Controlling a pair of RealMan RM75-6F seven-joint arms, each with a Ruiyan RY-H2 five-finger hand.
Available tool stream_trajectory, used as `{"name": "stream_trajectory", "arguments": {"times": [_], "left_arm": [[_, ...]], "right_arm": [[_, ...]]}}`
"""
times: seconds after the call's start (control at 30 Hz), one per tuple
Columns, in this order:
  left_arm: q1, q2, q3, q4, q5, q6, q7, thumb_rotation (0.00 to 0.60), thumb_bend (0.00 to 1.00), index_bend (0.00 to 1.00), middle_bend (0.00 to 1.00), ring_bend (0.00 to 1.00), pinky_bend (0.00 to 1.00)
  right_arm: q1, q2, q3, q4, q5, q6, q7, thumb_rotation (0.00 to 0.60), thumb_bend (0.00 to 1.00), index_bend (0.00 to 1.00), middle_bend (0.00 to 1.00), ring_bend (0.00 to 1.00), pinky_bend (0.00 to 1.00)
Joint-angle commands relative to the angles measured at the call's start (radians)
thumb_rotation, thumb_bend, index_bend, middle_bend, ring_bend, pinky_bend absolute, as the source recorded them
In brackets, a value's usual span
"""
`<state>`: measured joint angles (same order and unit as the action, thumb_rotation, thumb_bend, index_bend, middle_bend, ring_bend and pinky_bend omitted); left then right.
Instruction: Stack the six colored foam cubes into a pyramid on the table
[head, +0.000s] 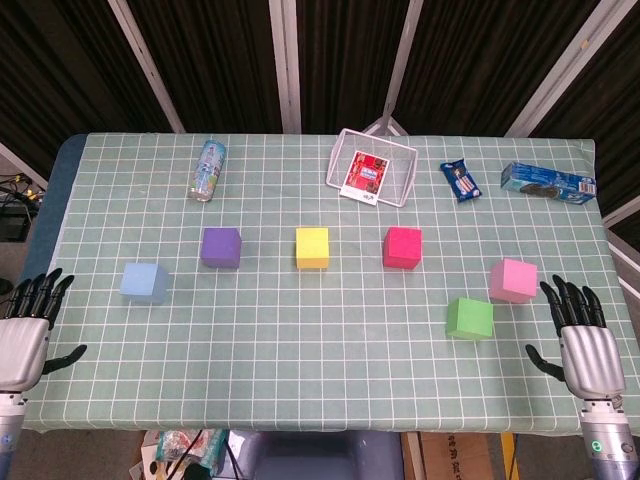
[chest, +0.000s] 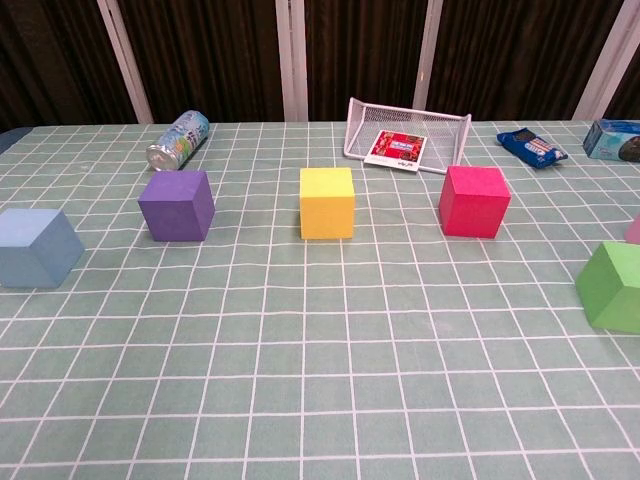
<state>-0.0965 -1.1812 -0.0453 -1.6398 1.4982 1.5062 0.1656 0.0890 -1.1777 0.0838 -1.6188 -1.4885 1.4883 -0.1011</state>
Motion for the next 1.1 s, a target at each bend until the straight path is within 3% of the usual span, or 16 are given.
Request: {"name": "stream_trajectory", "arguments": {"times": [0.03,1.1], "left_arm": [[0.000,0.002,0.000,-0.002,-0.003,-0.003,-0.003,0.600,0.00,0.00,0.00,0.00,0.00],[0.009,0.015,-0.002,-0.018,-0.005,0.006,-0.046,0.600,0.00,0.00,0.00,0.00,0.00]], "right_arm": [[0.003,0.001,-0.001,-0.006,0.007,-0.011,-0.008,0.600,0.24,0.00,0.00,0.00,0.00],[-0.002,-0.004,0.002,0.004,-0.019,0.022,0.030,0.600,0.24,0.00,0.00,0.00,0.00]]}}
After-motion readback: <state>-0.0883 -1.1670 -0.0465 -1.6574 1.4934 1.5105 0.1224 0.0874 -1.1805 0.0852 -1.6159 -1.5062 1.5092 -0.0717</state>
